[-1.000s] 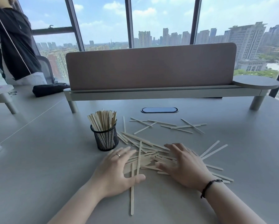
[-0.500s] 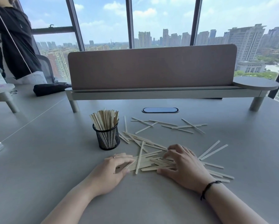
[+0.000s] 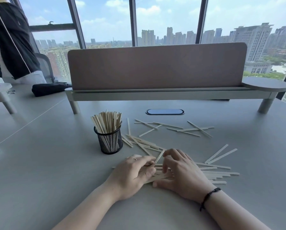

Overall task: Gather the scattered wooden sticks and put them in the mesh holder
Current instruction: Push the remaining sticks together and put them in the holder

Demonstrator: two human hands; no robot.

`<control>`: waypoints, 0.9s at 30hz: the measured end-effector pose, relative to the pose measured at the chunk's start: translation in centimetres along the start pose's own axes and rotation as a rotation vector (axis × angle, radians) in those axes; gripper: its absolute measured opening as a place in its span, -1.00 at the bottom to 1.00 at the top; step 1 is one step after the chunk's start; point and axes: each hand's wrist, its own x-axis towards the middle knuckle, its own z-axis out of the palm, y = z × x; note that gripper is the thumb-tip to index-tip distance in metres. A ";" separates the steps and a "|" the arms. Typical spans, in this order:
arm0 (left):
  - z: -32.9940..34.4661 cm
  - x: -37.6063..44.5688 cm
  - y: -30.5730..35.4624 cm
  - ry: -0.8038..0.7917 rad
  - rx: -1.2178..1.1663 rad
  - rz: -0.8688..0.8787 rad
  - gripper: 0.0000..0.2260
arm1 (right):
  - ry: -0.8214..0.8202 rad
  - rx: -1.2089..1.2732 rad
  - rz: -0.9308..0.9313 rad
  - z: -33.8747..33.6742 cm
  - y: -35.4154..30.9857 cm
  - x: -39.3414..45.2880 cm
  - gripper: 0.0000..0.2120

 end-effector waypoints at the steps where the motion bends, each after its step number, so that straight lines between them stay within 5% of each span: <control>1: 0.2 0.3 0.3 -0.005 0.046 0.021 -0.49 | 0.017 0.002 -0.014 0.1 0.0 0.1 -0.38; 9: 0.9 2.8 1.4 -0.027 -0.041 0.028 -0.46 | 0.120 0.173 -0.156 0.0 -0.3 1.1 -0.14; 13: 0.6 2.4 1.3 0.001 0.053 0.076 -0.47 | 0.359 0.281 -0.129 -0.6 -0.4 0.7 -0.35; 16: -0.2 1.3 0.6 0.018 0.166 0.073 -0.29 | 0.523 0.147 0.029 -1.0 0.4 0.2 -0.58; 22: -1.7 -0.1 -0.8 -0.081 0.255 -0.057 -0.12 | 0.004 -0.129 0.305 -1.9 3.0 -2.2 -0.14; 27: -1.0 0.2 -0.3 -0.140 0.298 -0.113 -0.13 | -0.089 0.017 0.222 -1.6 2.4 -2.1 -0.03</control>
